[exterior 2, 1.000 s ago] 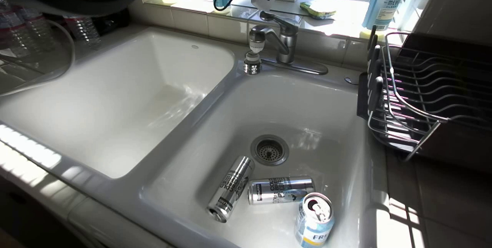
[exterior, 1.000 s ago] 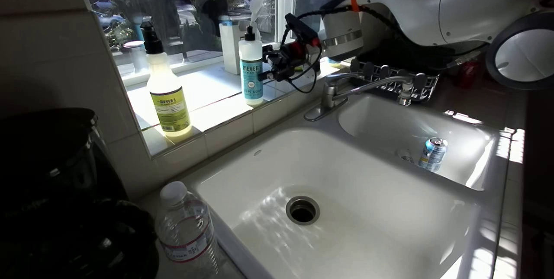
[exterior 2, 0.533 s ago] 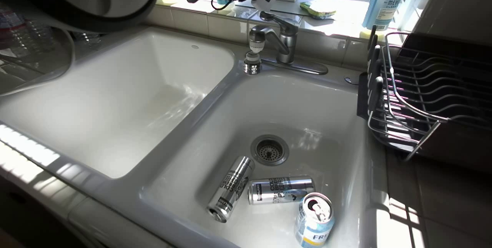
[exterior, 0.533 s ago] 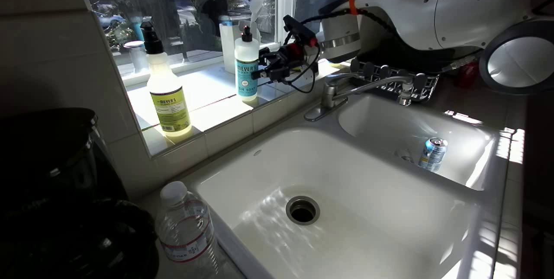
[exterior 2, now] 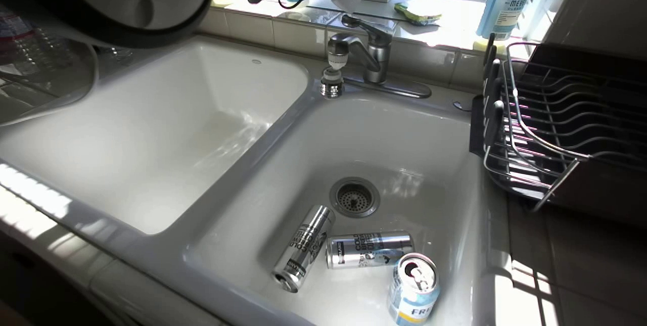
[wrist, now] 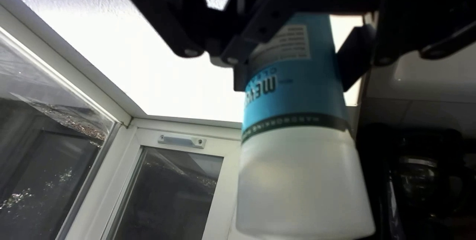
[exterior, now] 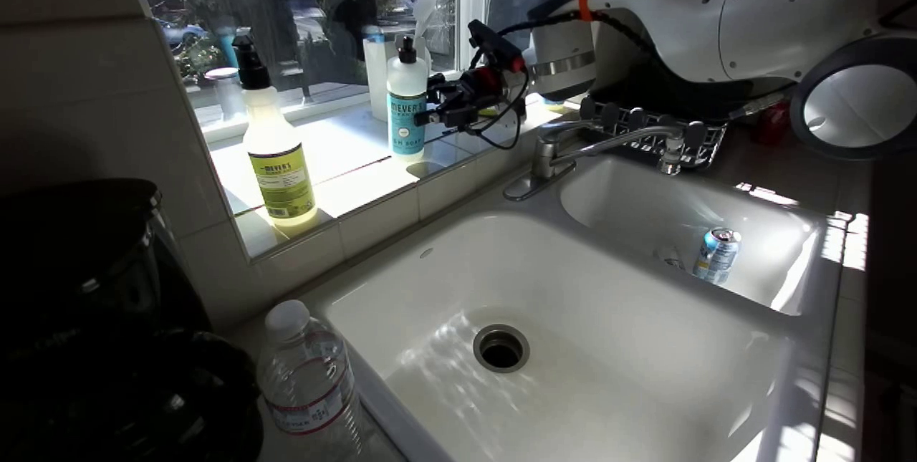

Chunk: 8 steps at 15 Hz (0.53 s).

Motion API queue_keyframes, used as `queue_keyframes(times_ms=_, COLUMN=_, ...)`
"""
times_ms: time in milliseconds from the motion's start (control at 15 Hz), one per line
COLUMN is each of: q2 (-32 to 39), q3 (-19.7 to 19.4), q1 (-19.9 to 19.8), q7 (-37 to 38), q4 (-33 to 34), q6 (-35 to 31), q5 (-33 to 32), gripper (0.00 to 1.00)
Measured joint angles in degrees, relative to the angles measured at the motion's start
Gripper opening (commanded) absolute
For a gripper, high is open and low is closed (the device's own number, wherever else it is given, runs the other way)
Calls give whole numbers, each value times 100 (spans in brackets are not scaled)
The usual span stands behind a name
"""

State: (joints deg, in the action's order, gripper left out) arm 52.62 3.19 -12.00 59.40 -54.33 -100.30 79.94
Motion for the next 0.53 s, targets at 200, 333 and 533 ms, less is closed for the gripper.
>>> queue_keyframes(times_ms=200, q2=-17, q3=0, q1=38, q7=-2, q4=67, q6=182, q5=-64, gripper=32)
queue_keyframes(times_ms=333, q2=-29, q3=-1, q1=84, q7=-5, q4=110, q6=336, q5=-193, gripper=32)
queue_keyframes(times_ms=533, q2=-64, q3=-7, q1=207, q7=-52, q4=164, q6=549, q5=-559, gripper=32)
